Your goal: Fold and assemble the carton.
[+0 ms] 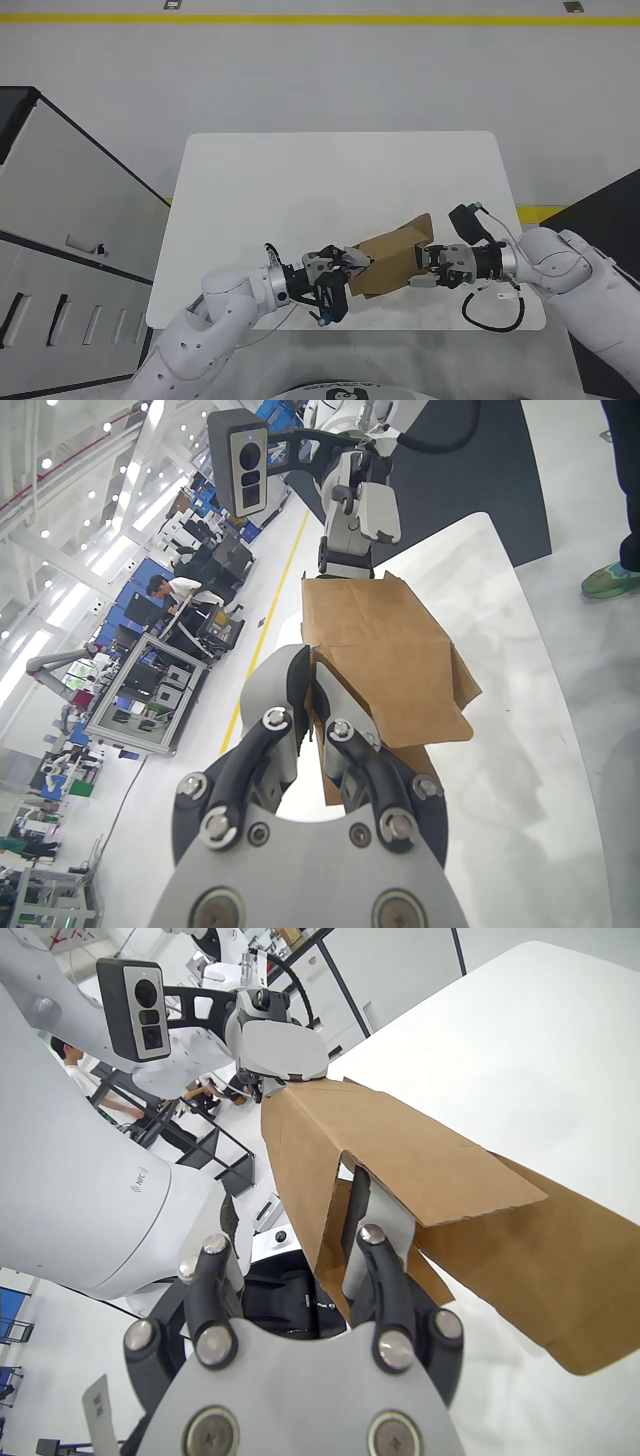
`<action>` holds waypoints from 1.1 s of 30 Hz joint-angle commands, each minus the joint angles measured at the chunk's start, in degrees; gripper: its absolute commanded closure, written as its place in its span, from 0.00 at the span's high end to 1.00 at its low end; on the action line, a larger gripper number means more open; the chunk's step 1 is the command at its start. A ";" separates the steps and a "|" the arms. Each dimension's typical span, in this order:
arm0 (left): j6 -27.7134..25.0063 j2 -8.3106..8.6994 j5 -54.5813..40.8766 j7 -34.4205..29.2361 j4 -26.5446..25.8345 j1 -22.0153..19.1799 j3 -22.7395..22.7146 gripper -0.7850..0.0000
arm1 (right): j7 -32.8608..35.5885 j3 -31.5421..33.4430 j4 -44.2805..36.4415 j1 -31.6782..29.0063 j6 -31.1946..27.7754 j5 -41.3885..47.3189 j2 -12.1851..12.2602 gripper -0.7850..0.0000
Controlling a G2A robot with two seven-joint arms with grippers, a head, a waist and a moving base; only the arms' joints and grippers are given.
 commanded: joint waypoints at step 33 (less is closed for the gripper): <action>3.73 0.95 -5.66 -2.45 0.80 -1.74 0.83 1.00 | 0.00 -8.11 4.43 5.86 0.00 5.24 1.73 0.00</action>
